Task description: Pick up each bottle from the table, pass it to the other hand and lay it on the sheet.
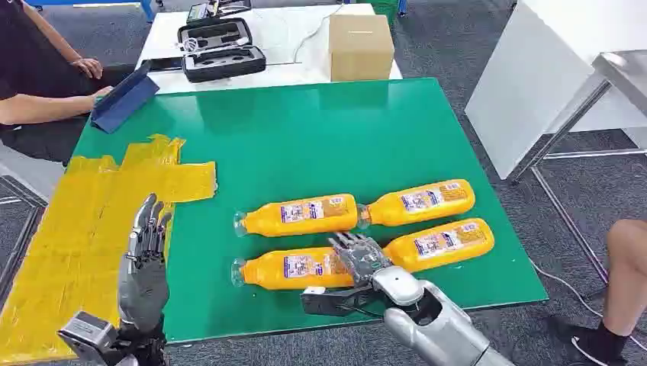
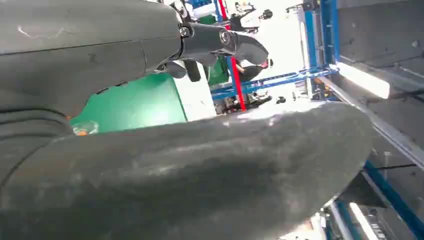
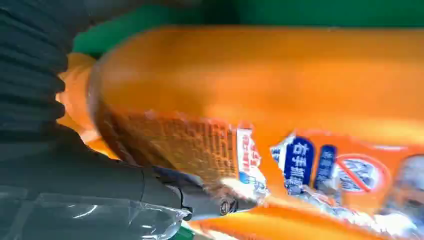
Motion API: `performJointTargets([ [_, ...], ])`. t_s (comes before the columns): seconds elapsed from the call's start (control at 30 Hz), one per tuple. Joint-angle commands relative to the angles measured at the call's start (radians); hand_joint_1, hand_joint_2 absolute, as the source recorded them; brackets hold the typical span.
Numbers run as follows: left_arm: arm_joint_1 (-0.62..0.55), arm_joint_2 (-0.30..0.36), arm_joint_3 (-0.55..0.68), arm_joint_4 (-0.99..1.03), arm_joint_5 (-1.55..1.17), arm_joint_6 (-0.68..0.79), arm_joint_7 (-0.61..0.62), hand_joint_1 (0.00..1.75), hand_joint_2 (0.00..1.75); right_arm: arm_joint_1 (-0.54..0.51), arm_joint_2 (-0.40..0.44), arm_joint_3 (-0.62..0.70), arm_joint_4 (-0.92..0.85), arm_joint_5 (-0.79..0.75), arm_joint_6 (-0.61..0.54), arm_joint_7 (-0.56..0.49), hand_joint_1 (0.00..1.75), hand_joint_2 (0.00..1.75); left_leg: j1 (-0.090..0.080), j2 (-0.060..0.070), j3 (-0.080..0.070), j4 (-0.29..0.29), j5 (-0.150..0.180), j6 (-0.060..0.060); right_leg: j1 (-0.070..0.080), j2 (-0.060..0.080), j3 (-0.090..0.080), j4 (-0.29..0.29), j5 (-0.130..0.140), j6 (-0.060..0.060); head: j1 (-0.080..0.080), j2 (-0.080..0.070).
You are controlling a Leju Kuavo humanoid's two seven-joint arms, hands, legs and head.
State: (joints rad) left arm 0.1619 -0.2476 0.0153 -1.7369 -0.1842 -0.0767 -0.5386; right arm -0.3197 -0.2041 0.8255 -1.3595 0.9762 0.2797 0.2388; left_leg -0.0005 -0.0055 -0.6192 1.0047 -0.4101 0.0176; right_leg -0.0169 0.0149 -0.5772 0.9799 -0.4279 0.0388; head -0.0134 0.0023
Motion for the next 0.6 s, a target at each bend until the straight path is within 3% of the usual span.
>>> performJointTargets([
  [0.03, -0.047, 0.017, 0.014, 0.079, 0.016, -0.006, -0.001, 0.00, 0.00, -0.084, -0.022, 0.085, 0.147, -0.060, 0.029, -0.050, 1.75, 1.75, 0.001, 0.000, 0.004, -0.001, 0.000, -0.001, 0.001, -0.001, 0.004, -0.002, 0.000, -0.002, 0.000, 0.000],
  [0.2, -0.037, 0.020, 0.013, 0.096, 0.020, 0.000, -0.008, 0.00, 0.00, -0.070, -0.026, 0.061, 0.173, -0.102, 0.007, -0.060, 1.75, 1.75, 0.000, 0.000, 0.003, -0.001, 0.000, -0.001, 0.000, -0.001, 0.003, -0.002, 0.000, -0.001, 0.000, 0.000],
  [0.33, -0.043, 0.008, 0.019, 0.076, 0.054, 0.007, 0.024, 0.00, 0.00, -0.036, 0.029, 0.002, 0.137, -0.167, -0.057, -0.052, 1.75, 1.75, 0.001, 0.000, 0.004, -0.001, 0.000, -0.002, 0.001, -0.001, 0.004, -0.002, 0.000, -0.002, 0.000, 0.000],
  [0.47, 0.009, -0.033, 0.087, 0.050, 0.164, 0.099, 0.073, 0.00, 0.00, 0.181, 0.097, -0.174, -0.100, -0.221, -0.317, -0.107, 1.75, 1.75, 0.001, -0.001, 0.005, -0.001, 0.000, -0.001, 0.001, -0.002, 0.005, -0.002, -0.001, -0.001, 0.000, 0.000],
  [0.57, 0.037, -0.044, 0.105, 0.011, 0.204, 0.119, 0.071, 0.00, 0.00, 0.264, 0.122, -0.214, -0.233, -0.226, -0.363, -0.124, 1.75, 1.75, 0.001, -0.002, 0.003, 0.000, -0.001, -0.001, 0.001, -0.003, 0.003, 0.000, -0.002, -0.002, 0.001, 0.000],
  [0.6, 0.048, -0.047, 0.110, -0.007, 0.211, 0.127, 0.065, 0.00, 1.75, 0.303, 0.147, -0.230, -0.280, -0.221, -0.387, -0.139, 1.75, 1.75, 0.001, -0.001, 0.004, 0.000, -0.003, -0.002, 0.001, -0.003, 0.004, 0.001, -0.003, -0.002, 0.000, 0.000],
])
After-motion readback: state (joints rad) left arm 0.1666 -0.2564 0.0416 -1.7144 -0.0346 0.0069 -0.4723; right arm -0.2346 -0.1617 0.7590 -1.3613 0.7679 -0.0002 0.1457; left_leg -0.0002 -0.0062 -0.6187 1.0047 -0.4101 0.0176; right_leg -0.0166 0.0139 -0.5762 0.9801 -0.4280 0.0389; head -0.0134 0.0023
